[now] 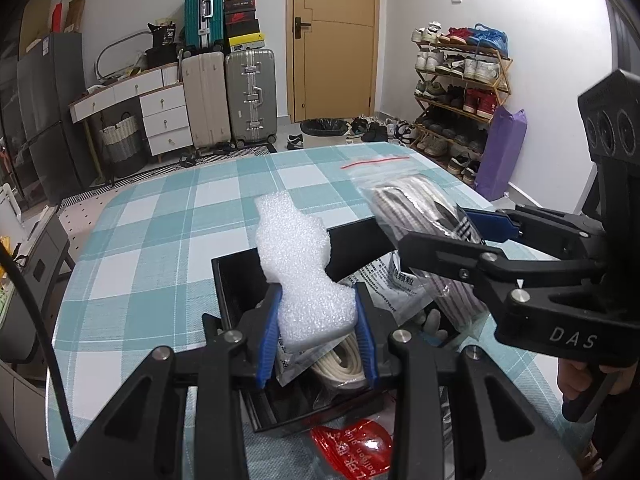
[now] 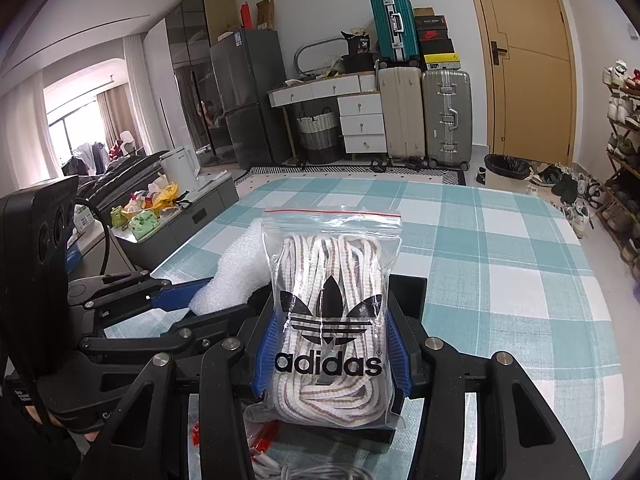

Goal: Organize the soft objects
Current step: 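Carry the rope bag with the right tool while the left tool carries the foam over the box, then open both tools to drop the rope bag and foam into the box, then move the right tool to the white cable coil while the left tool approaches the red glue pack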

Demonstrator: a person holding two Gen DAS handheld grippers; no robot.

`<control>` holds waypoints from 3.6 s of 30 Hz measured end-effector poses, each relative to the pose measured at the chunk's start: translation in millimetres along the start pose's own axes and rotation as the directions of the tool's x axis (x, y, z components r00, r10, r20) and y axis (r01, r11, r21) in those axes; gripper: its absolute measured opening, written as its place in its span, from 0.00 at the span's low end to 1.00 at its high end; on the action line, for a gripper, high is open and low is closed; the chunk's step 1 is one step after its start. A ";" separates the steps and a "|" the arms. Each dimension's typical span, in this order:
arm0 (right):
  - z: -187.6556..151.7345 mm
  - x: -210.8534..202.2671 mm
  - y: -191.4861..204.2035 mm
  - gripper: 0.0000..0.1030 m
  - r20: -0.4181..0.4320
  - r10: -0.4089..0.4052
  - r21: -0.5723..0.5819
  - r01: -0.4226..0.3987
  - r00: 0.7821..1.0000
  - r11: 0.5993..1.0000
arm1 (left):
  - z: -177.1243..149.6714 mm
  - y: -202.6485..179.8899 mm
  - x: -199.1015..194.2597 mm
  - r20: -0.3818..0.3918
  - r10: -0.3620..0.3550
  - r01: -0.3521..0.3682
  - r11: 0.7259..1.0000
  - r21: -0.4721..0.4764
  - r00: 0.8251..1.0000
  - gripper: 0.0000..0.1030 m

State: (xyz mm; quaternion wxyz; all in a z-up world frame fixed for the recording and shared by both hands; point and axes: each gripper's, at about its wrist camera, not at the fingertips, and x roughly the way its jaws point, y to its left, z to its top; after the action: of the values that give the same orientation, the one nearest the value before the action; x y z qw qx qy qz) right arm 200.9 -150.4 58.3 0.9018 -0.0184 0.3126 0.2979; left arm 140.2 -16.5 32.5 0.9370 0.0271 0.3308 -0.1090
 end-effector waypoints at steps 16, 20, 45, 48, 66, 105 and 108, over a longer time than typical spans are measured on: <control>0.8 35.4 1.7 0.46 -0.019 -0.022 -0.033 0.021 1.000 0.999 | -9.0 5.3 13.3 -0.043 0.012 -0.012 1.000 0.001 0.999 0.32; -3.0 42.6 2.5 0.46 -0.037 -0.028 -0.042 0.026 0.999 0.999 | -9.6 5.2 13.9 -0.043 0.013 -0.013 1.000 0.004 0.999 0.32; -17.1 47.1 15.4 0.46 -0.127 -0.084 -0.106 0.071 0.988 0.992 | -11.5 9.4 9.5 -0.063 -0.015 0.019 0.998 0.064 0.998 0.32; -19.1 45.5 16.9 0.46 -0.126 -0.073 -0.095 0.061 0.989 0.994 | -11.2 9.9 8.5 -0.067 -0.014 0.018 0.997 0.069 0.998 0.33; -26.8 -29.4 -10.0 0.99 -0.031 -0.077 -0.036 0.075 0.997 0.997 | -21.7 4.8 -39.5 -0.017 -0.024 0.024 1.000 0.015 1.000 1.00; -107.1 -1.2 1.5 0.99 -0.329 0.020 -0.072 -0.046 0.944 0.996 | -80.8 18.5 -39.7 -0.056 0.044 -0.049 0.995 -0.082 0.997 1.00; -107.1 0.5 3.4 0.99 -0.329 0.032 -0.070 -0.058 0.944 0.996 | -81.1 18.6 -40.8 -0.057 0.049 -0.054 0.996 -0.076 0.997 1.00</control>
State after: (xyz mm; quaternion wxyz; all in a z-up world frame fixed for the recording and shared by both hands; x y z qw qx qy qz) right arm 140.2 -170.8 -27.5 0.8288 -0.0959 0.4465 0.3232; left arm 63.6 19.2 -5.6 0.9304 0.0021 0.3595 -0.0711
